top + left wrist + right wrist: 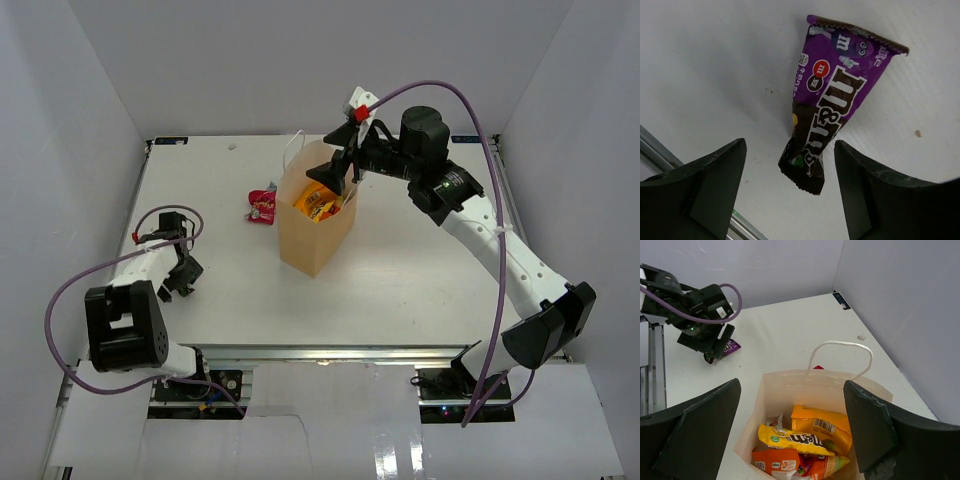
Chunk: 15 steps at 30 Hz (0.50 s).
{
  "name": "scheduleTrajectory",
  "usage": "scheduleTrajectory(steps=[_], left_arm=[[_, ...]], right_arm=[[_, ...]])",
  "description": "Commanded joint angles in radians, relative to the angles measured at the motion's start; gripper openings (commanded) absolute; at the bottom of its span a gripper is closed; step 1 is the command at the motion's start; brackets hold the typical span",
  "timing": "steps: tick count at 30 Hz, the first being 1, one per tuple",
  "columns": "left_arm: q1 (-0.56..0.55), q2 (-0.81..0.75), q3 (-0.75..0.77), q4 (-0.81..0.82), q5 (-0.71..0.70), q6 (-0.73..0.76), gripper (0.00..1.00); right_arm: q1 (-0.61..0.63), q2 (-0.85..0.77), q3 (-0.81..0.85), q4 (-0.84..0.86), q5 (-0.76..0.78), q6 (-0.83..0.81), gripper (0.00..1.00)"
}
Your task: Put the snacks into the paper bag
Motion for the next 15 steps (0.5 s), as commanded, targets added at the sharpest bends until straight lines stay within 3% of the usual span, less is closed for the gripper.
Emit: scheduleTrajectory(steps=[1,5,6,9,10,13,15], left_arm=[[0.01,0.076,0.03,0.037,0.007,0.032,0.8],[0.014,0.174,0.067,0.062,0.092,0.081,0.58],[0.014,0.205,0.075,0.062,0.103,0.085,0.48],[0.014,0.213,0.093,0.073,0.162,0.095,0.32],[0.016,0.197,0.095,0.079,0.188,0.101,0.22],[0.016,0.148,0.107,0.102,0.325,0.132,0.07],[0.014,0.113,0.121,0.125,0.468,0.158,0.05]], right_arm=[[-0.013,-0.028,-0.009,0.045,-0.039,0.004,0.89],[-0.018,-0.037,-0.012,0.049,-0.048,0.015,0.89],[-0.018,-0.04,-0.015,0.051,-0.057,0.019,0.89],[-0.02,-0.049,-0.037,0.063,-0.102,0.047,0.89],[-0.02,-0.052,-0.042,0.068,-0.115,0.053,0.89],[-0.018,-0.042,-0.057,0.086,-0.2,0.097,0.89],[-0.016,-0.031,-0.077,0.143,-0.275,0.204,0.88]])
